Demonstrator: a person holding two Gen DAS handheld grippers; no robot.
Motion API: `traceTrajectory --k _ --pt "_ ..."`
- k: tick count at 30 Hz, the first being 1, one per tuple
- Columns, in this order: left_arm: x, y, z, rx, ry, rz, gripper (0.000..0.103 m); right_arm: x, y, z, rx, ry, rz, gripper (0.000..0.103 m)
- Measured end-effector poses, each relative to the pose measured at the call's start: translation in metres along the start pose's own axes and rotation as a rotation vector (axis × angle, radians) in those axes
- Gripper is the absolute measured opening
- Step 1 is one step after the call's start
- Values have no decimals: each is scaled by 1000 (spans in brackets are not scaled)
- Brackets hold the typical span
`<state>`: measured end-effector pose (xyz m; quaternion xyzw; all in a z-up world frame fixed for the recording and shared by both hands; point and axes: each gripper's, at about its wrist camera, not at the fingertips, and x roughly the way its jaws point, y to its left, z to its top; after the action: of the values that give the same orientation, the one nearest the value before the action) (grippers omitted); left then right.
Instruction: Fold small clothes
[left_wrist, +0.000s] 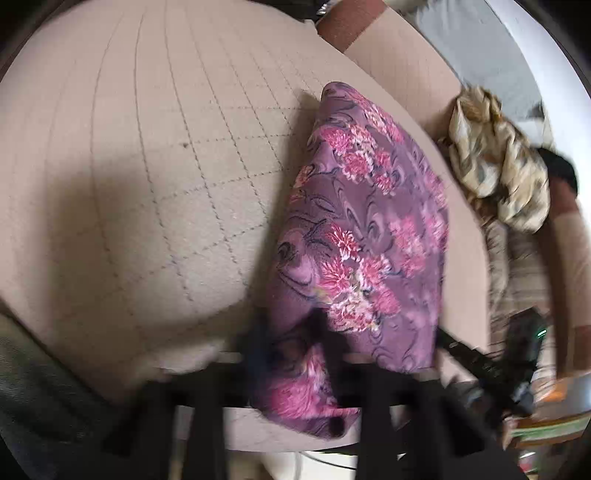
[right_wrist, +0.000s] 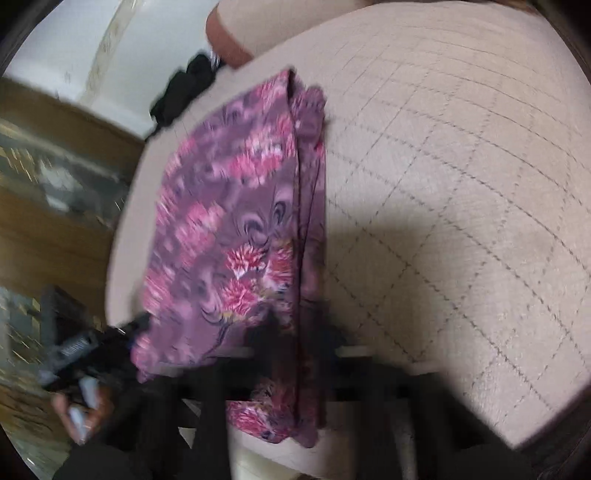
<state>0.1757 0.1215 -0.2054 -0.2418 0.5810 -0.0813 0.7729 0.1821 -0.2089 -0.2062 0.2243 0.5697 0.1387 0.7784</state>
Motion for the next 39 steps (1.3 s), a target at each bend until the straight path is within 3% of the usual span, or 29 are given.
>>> traceTrajectory --k 3,7,8,9,10,11,12,15,18,19,20,21,22,23,24,26,29,31,34,36,39 --pt "-8 -6 -10 69 -45 71 11 -16 12 -5 -47 -52 -51 7" --pt "-5 -5 -10 54 -25 100 18 -4 3 -10 -23 -16 -41 10" --pt "-9 -6 -9 48 -30 85 24 -8 1 -9 -6 -21 -25 18" --pt "-16 -5 -12 40 -40 44 41 -17 -1 -9 17 -34 2 26" --pt "-20 -3 -15 33 -44 18 51 -25 -4 -11 34 -53 25 54" --pt "-24 2 -20 20 -47 5 67 -31 -6 -14 52 -74 48 74" --pt "-26 6 -24 4 -43 3 70 -38 -11 -21 79 -84 87 75" --pt "-18 18 -30 -53 23 -52 70 -38 -24 -40 128 -43 144 75" --pt "-10 15 -26 -66 25 -58 70 -22 -13 -42 105 5 132 71" --pt "-7 13 -26 -61 25 -55 70 -23 -10 -43 88 2 118 62" --pt "-4 9 -25 -51 22 -45 68 -22 -5 -42 63 5 113 47" --pt "-4 3 -26 -23 9 -17 66 -19 2 -42 35 19 97 41" --pt "-3 -2 -27 6 2 9 60 -16 4 -44 18 25 69 31" --pt "-3 -4 -28 22 0 18 41 -14 6 -46 1 34 41 19" --pt "-4 -8 -31 47 2 34 24 -14 6 -47 -4 36 25 13" --pt "-11 -12 -34 77 -27 76 14 -23 5 -48 -1 12 40 11" --pt "-16 -15 -41 124 -64 149 14 -30 9 -51 -27 -8 6 11" --pt "-5 -16 -42 150 -44 203 15 -15 16 -53 -78 22 -95 11" --pt "-8 -32 -47 236 -89 280 16 -13 28 -56 -163 9 -174 12" --pt "-10 -40 -52 280 -114 327 23 -15 29 -58 -169 4 -174 16" --pt "-22 -46 -58 299 -151 350 41 -28 25 -57 -118 -25 -164 37"
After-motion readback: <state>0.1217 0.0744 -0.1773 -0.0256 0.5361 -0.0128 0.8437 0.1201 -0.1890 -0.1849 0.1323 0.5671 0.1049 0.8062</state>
